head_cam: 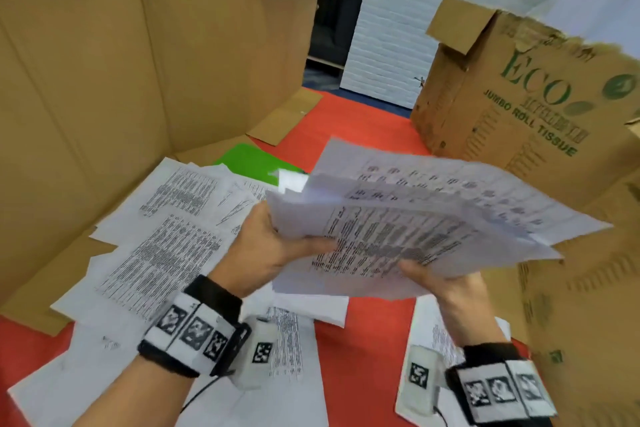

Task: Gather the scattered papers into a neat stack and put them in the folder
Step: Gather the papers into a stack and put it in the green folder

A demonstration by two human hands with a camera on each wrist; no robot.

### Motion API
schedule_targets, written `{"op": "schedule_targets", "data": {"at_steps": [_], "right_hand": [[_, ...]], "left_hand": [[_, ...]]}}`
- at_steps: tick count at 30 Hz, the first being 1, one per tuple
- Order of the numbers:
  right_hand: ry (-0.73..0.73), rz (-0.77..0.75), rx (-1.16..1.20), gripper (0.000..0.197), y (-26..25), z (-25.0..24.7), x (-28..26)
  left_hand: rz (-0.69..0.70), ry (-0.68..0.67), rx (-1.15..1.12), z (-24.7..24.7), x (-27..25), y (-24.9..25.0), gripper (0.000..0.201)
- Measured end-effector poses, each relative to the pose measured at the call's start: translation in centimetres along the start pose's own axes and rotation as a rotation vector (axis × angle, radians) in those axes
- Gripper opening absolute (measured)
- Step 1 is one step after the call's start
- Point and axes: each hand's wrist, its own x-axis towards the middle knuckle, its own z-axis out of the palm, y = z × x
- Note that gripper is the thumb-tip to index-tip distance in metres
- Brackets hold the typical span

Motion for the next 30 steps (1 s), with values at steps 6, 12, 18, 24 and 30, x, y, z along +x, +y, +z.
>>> {"op": "schedule_targets", "data": {"at_steps": [6, 12, 18, 24, 30], "right_hand": [[-0.099, 0.162, -0.054, 0.027, 1.3, -0.4, 2.7], [-0.153, 0.249, 0.190, 0.036, 1.5, -1.2, 2.0], [-0.193, 0.608, -0.114, 0.029, 9.6, 0.6, 2.3], [-0.030, 0.420, -0.348, 0.011, 11.4, 2.6, 1.1], [0.148, 0.070, -0.041, 0.017, 5.2, 4.5, 1.2]], "left_hand": [[-0.104, -0.150, 0.292, -0.2, 2.5, 0.0, 0.047], [-0.105, -0.155, 0.257, 0.1, 2.3, 0.6, 0.041], [-0.536, -0.093, 0.386, -1.4, 4.0, -8.6, 0.054], [-0.492, 0.095, 0.356, -1.7, 1.9, -12.3, 0.031], [-0.123, 0.295, 0.077, 1.2, 2.2, -6.6, 0.014]]}}
